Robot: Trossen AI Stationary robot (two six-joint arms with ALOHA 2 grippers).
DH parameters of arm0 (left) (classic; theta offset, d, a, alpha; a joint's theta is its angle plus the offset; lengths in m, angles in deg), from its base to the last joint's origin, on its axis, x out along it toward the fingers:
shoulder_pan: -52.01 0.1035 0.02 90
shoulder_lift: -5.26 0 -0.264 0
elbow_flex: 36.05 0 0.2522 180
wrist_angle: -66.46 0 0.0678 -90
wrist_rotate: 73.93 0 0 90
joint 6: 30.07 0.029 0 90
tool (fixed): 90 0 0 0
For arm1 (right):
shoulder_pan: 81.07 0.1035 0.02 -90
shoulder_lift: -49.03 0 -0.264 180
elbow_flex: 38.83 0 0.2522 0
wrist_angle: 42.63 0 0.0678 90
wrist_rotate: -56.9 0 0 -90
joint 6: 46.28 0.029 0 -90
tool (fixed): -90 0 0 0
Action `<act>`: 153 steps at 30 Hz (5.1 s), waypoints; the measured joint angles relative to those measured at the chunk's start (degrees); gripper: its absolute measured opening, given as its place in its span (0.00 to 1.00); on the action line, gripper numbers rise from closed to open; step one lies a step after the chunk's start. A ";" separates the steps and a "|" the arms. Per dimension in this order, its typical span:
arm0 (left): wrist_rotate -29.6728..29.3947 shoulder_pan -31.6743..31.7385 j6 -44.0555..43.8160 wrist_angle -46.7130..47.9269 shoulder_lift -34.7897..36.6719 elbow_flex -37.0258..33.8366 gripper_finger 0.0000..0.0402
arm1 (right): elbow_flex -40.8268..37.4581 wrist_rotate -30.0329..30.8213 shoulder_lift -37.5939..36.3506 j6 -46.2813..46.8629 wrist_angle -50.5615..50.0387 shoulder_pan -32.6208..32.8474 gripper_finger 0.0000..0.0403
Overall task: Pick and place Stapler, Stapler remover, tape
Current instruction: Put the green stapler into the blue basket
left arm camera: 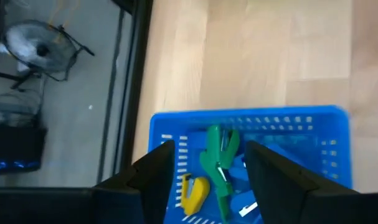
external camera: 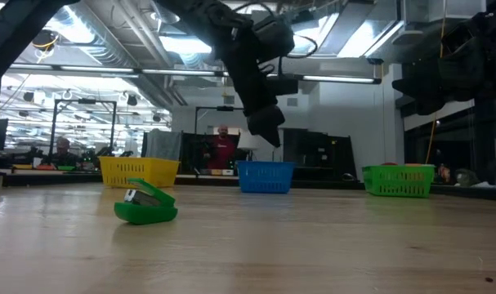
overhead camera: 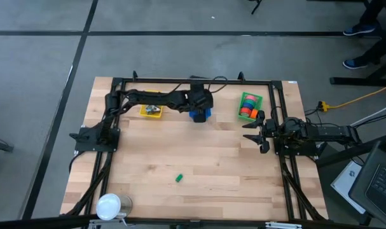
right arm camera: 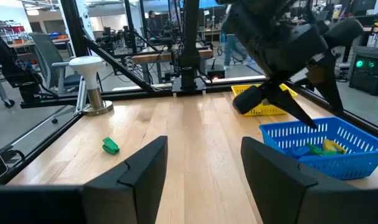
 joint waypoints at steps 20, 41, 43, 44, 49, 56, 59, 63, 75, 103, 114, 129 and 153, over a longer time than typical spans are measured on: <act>6.03 -14.95 -8.48 8.75 0.93 11.16 0.48 | 0.00 0.00 0.00 0.02 -0.02 0.02 0.52; 6.60 -30.59 -48.34 31.95 1.68 11.17 0.48 | 0.00 0.00 0.00 0.02 0.00 0.00 0.52; 7.25 -31.76 -54.64 36.42 1.68 11.15 0.48 | 0.00 0.00 0.00 0.00 -0.02 0.02 0.52; 7.31 -32.45 -57.35 38.31 1.68 11.15 0.48 | -0.02 0.00 0.00 0.00 -0.02 0.02 0.52; 7.63 -36.66 -65.81 41.53 1.68 11.15 0.48 | -0.01 0.00 0.00 0.02 -0.01 0.02 0.52; 11.46 -39.13 -83.43 41.53 1.68 11.15 0.48 | -0.01 0.00 0.00 0.01 -0.01 0.02 0.52; 10.86 -39.66 -85.66 41.53 1.68 11.15 0.48 | -0.01 0.00 0.00 0.01 -0.02 0.01 0.52; 10.92 -39.93 -90.21 41.53 1.68 11.15 0.48 | 0.00 0.00 0.00 0.02 0.00 0.00 0.52; 12.22 -41.80 -95.07 40.08 -5.30 11.08 0.48 | -0.02 0.00 0.00 0.02 0.00 0.00 0.52; 19.00 -40.17 -89.08 40.59 -12.68 11.20 0.14 | -0.01 0.00 0.00 0.00 0.00 0.02 0.52; 16.98 -36.77 -80.27 41.15 -7.49 10.99 0.14 | -0.02 0.00 0.00 0.01 -0.02 0.00 0.52; 7.98 -26.25 -62.82 39.05 -0.25 11.06 0.14 | 0.00 0.00 0.00 0.02 -0.01 0.02 0.52; 8.29 -9.41 -40.89 24.72 -0.22 11.13 0.14 | -0.01 0.00 0.00 0.02 -0.02 0.01 0.52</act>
